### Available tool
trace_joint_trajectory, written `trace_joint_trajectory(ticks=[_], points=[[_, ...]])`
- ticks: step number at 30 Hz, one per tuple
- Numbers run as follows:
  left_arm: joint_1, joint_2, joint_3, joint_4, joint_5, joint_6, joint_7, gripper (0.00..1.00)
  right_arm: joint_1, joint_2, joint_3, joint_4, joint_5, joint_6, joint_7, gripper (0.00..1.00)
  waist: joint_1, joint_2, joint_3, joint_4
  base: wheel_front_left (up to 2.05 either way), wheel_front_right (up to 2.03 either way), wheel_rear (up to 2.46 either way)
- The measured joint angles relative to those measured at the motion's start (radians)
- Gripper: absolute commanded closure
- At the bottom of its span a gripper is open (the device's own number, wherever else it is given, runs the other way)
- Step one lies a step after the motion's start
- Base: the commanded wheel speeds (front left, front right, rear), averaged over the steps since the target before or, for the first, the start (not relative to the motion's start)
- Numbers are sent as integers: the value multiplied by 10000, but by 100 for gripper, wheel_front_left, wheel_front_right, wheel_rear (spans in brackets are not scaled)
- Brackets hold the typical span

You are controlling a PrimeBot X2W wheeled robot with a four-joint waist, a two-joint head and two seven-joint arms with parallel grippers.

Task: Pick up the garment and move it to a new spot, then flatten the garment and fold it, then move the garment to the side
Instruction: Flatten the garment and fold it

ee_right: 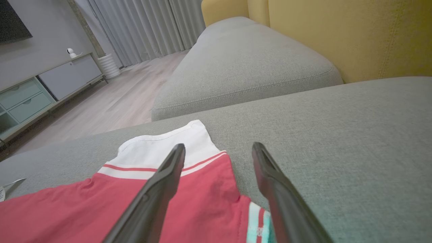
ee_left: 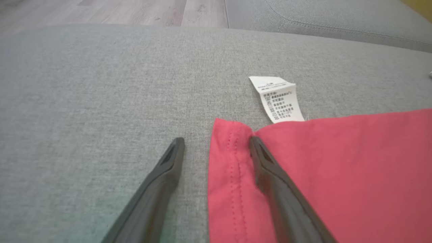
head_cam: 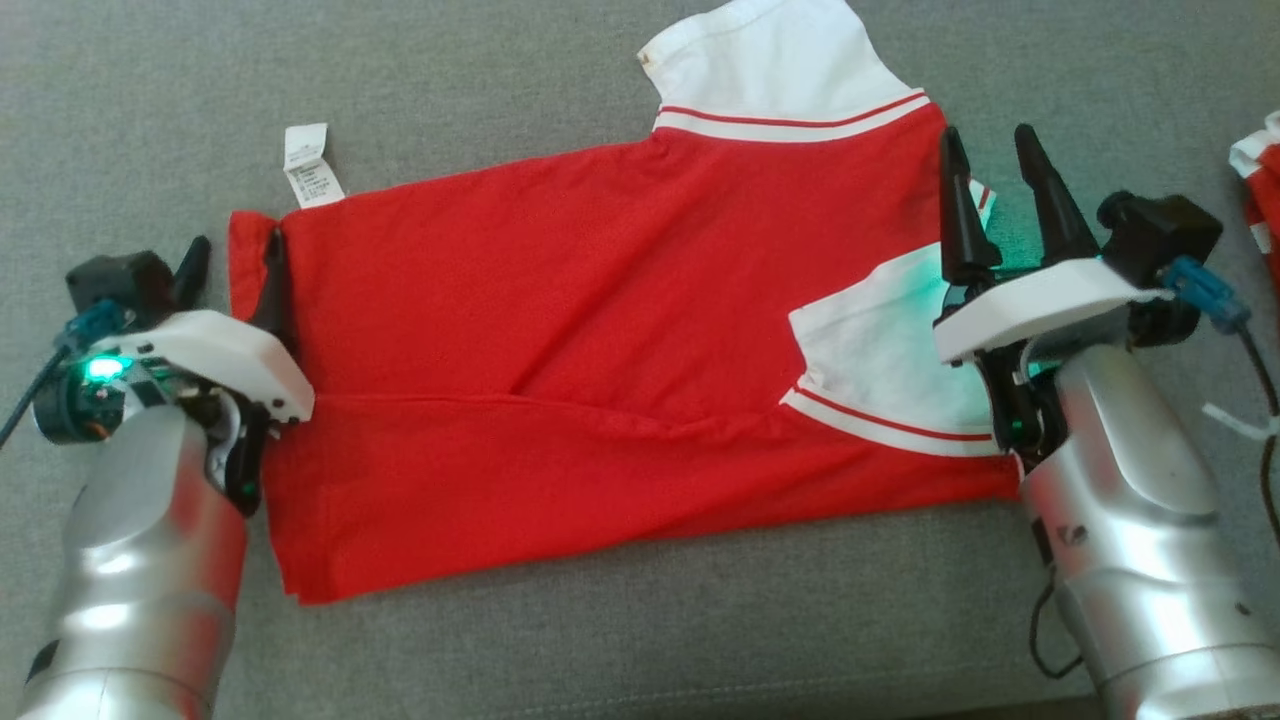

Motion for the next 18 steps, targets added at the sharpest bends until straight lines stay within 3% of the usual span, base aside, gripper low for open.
trace_joint_trajectory(ticks=[1,2,3,4,10,18], points=[[-43,6,-38,82,-69,-15,-2,0,-54,-36,27,23,2,0,-2,0,-1,0,37,-5,0,0,0],[-112,13,-67,174,-111,-69,0,45,-103,-71,38,40,17,0,-2,0,-2,0,64,-7,0,0,0],[-198,13,-105,259,-148,-73,-19,68,-173,-125,40,88,17,0,-2,0,-2,0,82,-4,0,0,0],[-273,13,-182,332,-186,-73,-117,100,-250,-194,36,109,40,0,0,0,-2,0,104,1,0,0,0],[-437,-157,-535,552,-205,-75,-794,100,-1034,-665,355,418,-17,0,625,0,-2,0,238,183,0,0,0],[-622,-1005,-1287,391,-489,-73,-1774,100,-3074,-1296,715,1661,-61,0,2729,0,-1,0,560,1038,0,0,0]])
